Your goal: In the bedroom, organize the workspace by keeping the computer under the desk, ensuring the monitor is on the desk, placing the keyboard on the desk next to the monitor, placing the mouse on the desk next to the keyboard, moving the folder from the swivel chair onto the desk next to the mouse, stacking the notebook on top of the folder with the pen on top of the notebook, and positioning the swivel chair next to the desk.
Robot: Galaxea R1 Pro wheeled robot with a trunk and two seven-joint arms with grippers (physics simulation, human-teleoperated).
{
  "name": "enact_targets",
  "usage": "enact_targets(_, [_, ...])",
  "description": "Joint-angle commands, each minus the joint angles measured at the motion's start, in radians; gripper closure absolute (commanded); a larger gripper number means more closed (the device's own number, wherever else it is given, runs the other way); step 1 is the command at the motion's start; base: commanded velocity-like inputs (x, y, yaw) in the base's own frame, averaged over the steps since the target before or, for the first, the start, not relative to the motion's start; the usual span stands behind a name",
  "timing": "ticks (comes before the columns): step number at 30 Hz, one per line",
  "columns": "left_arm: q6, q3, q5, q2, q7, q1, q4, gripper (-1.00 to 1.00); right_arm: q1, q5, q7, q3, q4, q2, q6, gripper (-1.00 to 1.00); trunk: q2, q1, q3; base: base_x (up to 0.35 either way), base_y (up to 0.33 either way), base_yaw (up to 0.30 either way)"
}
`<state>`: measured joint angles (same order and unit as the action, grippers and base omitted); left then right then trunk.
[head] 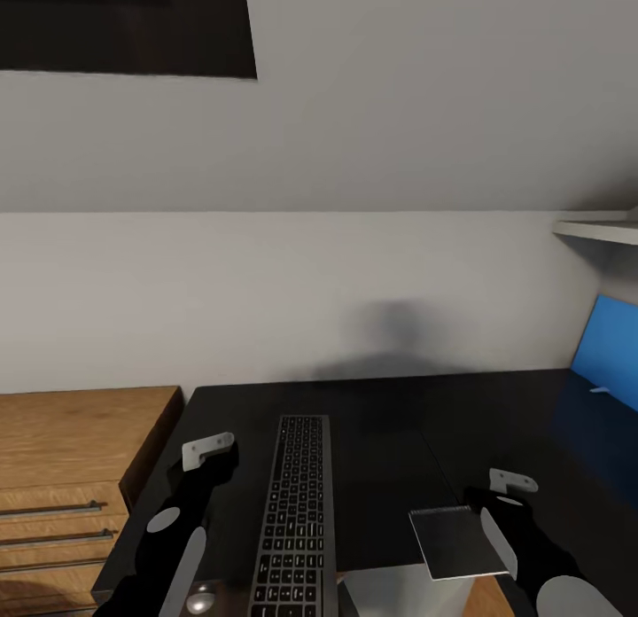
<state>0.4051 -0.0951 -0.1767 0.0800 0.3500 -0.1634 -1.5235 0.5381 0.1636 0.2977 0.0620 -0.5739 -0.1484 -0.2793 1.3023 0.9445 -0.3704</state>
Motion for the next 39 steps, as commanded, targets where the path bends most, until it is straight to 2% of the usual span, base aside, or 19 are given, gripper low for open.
enact_targets(1, [0.003,-0.002,-0.010,0.000,0.009,-0.001,-0.001,-1.00,0.000,0.010,0.005,-0.002,-0.002,0.000,-0.006,-1.00,0.001,0.000,-0.001,0.000,0.000,0.000])
enact_targets(10, [0.004,-0.001,-0.010,0.000,0.009,-0.001,0.005,-1.00,0.000,0.018,0.005,0.001,-0.001,0.002,-0.028,-1.00,0.001,0.000,-0.001,0.000,0.000,0.000])
enact_targets(11, [0.004,0.000,-0.010,0.000,0.009,-0.001,0.009,-1.00,0.000,0.038,0.006,0.001,-0.001,0.001,-0.036,-1.00,0.001,0.000,-0.001,0.000,0.000,0.000])
enact_targets(15, [0.004,0.000,-0.010,-0.001,0.009,-0.001,0.020,-1.00,0.000,0.063,0.005,0.001,-0.001,0.001,-0.068,-1.00,0.001,0.000,-0.001,0.000,0.000,0.000])
enact_targets(33, [0.004,0.000,-0.010,-0.002,0.009,-0.001,0.024,-1.00,0.000,0.071,0.005,0.001,-0.001,0.003,-0.084,-1.00,0.001,0.000,-0.001,0.000,0.001,0.000])
enact_targets(39, [0.004,0.000,-0.010,-0.002,0.009,-0.001,0.025,-1.00,0.000,0.071,0.005,0.001,-0.001,0.003,-0.084,-1.00,0.001,0.000,-0.001,-0.060,0.116,0.000])
